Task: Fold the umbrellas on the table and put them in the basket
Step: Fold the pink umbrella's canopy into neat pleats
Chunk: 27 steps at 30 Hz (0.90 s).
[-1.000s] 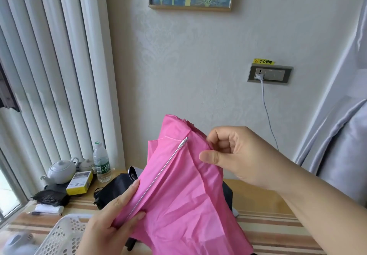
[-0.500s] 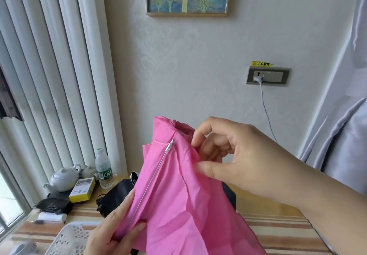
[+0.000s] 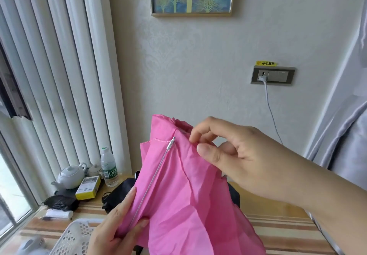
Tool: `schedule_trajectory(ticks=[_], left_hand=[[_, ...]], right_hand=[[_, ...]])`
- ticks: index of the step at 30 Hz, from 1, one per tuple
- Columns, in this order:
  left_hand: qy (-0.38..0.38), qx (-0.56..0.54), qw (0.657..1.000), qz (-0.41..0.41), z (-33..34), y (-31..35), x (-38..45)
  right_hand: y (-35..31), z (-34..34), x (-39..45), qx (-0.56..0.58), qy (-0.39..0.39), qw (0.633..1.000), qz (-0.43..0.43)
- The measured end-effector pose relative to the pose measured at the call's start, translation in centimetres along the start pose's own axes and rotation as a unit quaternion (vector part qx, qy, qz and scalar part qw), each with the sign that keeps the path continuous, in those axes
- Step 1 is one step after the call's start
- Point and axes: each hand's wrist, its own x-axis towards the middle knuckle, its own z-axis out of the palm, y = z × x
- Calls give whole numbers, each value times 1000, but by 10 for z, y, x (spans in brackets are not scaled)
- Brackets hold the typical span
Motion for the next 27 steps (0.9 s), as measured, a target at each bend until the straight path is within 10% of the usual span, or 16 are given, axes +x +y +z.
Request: schedule_trajectory(ticks=[27], left_hand=[[-50, -70, 996, -24, 27, -33, -14]], right_hand=[[38, 14, 13, 207, 2, 973, 101]])
